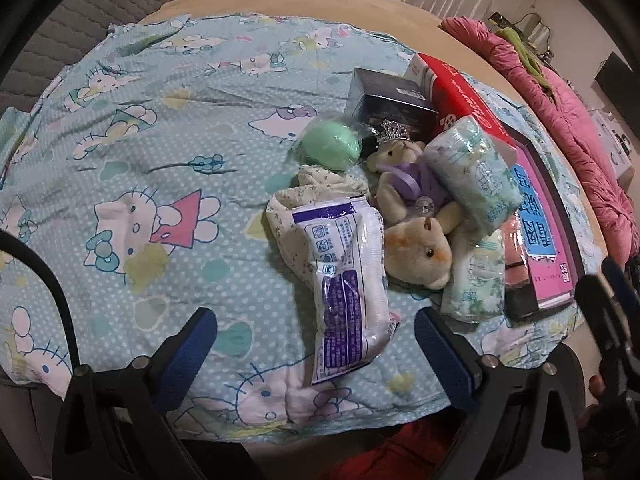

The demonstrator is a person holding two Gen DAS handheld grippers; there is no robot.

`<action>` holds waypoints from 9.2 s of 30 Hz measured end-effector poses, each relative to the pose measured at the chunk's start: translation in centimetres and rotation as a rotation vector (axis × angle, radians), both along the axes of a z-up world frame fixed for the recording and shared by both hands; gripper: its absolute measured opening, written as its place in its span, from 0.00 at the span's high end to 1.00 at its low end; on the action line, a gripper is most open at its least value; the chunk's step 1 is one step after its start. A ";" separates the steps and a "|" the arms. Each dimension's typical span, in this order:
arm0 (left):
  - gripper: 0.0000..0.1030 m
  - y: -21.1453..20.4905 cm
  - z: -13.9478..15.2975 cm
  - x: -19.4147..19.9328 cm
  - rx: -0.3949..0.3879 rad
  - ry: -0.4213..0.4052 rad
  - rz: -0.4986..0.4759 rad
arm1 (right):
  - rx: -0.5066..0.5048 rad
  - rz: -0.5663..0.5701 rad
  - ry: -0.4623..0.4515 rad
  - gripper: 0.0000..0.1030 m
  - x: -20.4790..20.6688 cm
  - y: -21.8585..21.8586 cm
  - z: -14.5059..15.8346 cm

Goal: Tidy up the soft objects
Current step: 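Move both tools toward the pile of items on the sheet, then grasp the white-and-purple packet with the left tool while the right tool grasps the green tissue pack, then carry the packet and tissue pack with both tools over the pink book box, then lower the packet and tissue pack into the pink box and open both tools, then move both tools back toward the floral scrunchie and green tissue pack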

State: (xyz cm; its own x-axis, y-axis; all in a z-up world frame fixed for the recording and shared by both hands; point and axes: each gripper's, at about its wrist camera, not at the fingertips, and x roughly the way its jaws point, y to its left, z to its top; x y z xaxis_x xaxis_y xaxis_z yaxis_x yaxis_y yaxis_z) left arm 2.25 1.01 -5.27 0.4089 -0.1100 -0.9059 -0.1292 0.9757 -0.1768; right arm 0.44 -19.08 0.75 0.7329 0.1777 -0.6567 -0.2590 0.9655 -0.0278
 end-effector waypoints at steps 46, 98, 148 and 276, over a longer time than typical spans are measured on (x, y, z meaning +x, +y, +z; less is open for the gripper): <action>0.59 2.0 1.0 -0.1 -0.093 -0.093 0.037 | -0.039 0.246 -0.044 0.51 6.4 3.3 -1.6; 0.59 -22.5 5.6 5.3 0.030 -0.163 -0.452 | 0.258 -0.362 -0.068 0.51 4.1 -20.2 1.5; 0.59 -25.8 -0.4 7.3 0.044 -0.039 -0.514 | 0.131 -0.463 0.318 0.49 8.2 -21.9 -6.2; 0.17 0.6 8.0 4.1 0.107 -0.212 -0.006 | 0.029 -0.067 -0.064 0.20 1.0 -3.7 5.1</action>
